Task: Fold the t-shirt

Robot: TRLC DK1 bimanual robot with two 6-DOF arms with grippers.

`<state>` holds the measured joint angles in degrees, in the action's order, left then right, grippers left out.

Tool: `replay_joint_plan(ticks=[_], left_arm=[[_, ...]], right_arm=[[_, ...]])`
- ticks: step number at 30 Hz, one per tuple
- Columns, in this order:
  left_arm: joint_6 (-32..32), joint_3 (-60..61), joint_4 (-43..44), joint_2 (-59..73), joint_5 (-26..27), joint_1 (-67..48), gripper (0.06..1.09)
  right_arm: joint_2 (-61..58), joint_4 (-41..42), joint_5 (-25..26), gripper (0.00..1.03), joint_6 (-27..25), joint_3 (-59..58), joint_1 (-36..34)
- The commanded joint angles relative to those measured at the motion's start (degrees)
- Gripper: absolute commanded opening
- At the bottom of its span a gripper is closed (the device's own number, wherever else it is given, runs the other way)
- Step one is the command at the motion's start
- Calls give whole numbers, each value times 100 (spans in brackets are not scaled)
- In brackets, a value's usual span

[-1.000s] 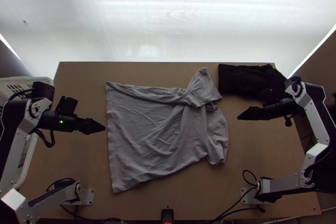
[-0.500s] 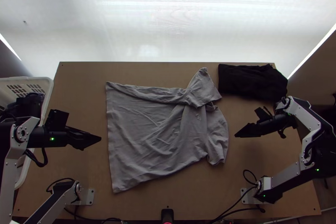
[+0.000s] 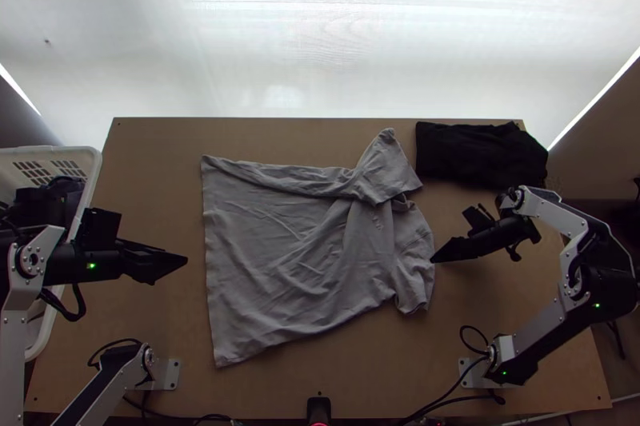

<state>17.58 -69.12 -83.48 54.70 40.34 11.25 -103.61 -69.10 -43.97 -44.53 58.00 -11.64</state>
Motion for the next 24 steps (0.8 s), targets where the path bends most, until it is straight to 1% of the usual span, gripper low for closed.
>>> replay_joint_plan(ticks=[1,3,6,8,9,10,11,13,14,17,19,20,21,24], left_arm=[[-1,-84,-1,-3,-8,44,103],[8,-84,-1,-12,-8,53,103],[8,-93,-1,-12,-8,53,103],[26,-93,-1,-12,-17,53,103],[26,-93,-1,6,-26,53,103],[35,-101,-1,15,-35,53,103],[43,-110,-1,15,-43,53,103],[61,-128,-1,32,-43,53,103],[70,-145,-1,32,-52,53,103],[87,-189,-1,41,-79,53,103],[105,-207,-1,50,-79,53,103],[122,-198,-1,59,-79,53,103],[140,-172,-1,59,-79,53,102],[140,57,-10,6,-79,44,101]], right_arm=[[-221,582,20,98,393,80,329],[-317,600,20,97,446,98,399],[-309,626,20,90,525,80,540],[-247,626,20,88,560,63,645],[-212,626,20,84,569,63,672],[-186,626,20,80,577,63,680],[-177,626,20,71,577,71,689],[-177,626,46,46,586,80,680],[-177,626,55,38,621,89,654],[-71,626,160,32,665,63,575],[52,696,204,24,718,45,487],[87,705,195,5,744,27,487],[96,705,213,3,744,36,496],[201,714,274,3,744,54,496]])
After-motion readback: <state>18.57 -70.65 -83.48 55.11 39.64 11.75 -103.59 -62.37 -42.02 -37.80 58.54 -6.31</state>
